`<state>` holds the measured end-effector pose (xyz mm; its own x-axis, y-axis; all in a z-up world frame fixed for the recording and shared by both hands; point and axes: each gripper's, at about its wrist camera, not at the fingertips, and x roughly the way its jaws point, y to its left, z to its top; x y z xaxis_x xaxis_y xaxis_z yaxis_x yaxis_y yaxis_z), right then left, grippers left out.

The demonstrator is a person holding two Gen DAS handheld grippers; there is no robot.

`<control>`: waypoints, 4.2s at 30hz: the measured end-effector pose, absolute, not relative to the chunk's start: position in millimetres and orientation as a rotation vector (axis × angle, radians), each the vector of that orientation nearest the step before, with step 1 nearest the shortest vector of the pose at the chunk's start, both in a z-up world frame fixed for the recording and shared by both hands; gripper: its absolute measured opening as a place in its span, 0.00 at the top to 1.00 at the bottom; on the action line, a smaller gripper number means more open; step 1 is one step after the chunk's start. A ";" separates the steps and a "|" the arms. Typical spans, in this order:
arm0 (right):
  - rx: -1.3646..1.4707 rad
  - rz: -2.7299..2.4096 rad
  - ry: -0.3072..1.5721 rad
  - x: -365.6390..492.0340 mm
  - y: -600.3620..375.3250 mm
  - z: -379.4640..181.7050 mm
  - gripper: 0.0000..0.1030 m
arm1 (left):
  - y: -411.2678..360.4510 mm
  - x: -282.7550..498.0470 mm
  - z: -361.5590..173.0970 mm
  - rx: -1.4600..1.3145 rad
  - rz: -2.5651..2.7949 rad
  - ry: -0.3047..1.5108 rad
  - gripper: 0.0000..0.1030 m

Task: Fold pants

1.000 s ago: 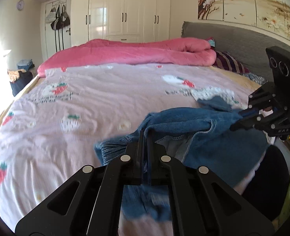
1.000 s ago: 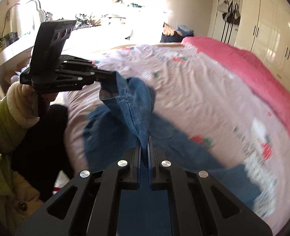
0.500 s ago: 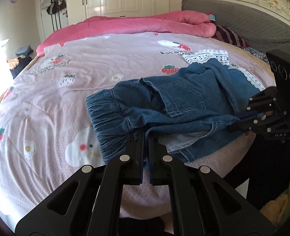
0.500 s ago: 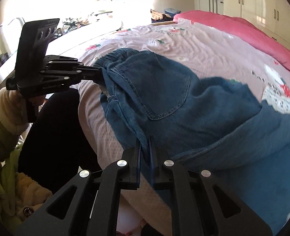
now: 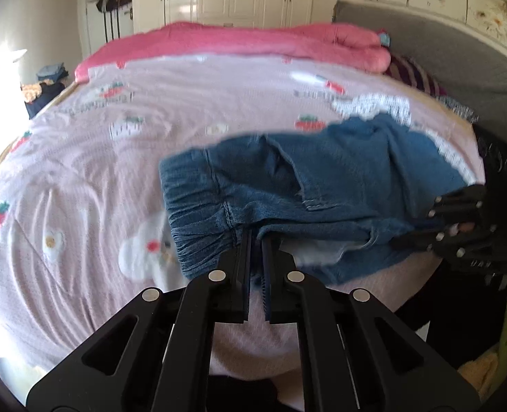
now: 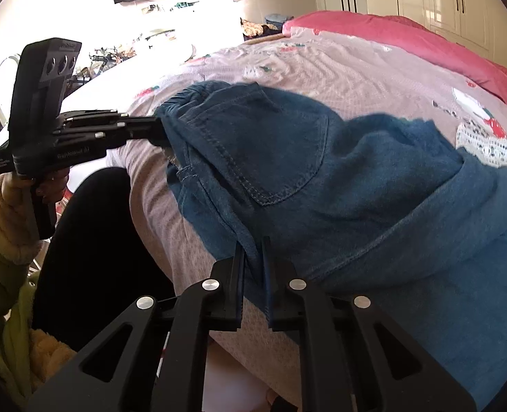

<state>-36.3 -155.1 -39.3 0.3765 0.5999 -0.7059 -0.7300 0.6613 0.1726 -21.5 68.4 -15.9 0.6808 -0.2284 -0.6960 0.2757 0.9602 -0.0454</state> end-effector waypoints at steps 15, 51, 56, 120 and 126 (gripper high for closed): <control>-0.192 0.844 0.807 -43.2 -153.8 -41.8 0.83 | 82.6 -51.6 -0.3 0.057 -0.245 0.794 0.63; 0.060 0.486 0.883 -19.0 -284.9 -40.3 0.53 | -4.0 -41.8 -17.8 0.076 -0.303 0.771 0.49; 0.121 0.484 0.831 -20.2 -300.9 -25.1 0.40 | -11.3 -55.1 19.0 0.039 -0.366 0.692 0.44; 0.246 0.351 0.851 28.4 -444.9 19.1 0.88 | -107.0 8.9 -20.5 0.014 -0.626 0.797 0.99; 0.308 0.368 0.881 -0.4 -458.6 -17.6 0.73 | -126.9 -3.6 -28.6 0.105 -0.630 0.817 0.99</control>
<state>-0.4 -458.6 -17.6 0.5814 0.4343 -0.6880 -0.1851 0.8940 0.4080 -3.6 -126.9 -28.6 0.5140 -0.4837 -0.7084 0.5617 0.8140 -0.1482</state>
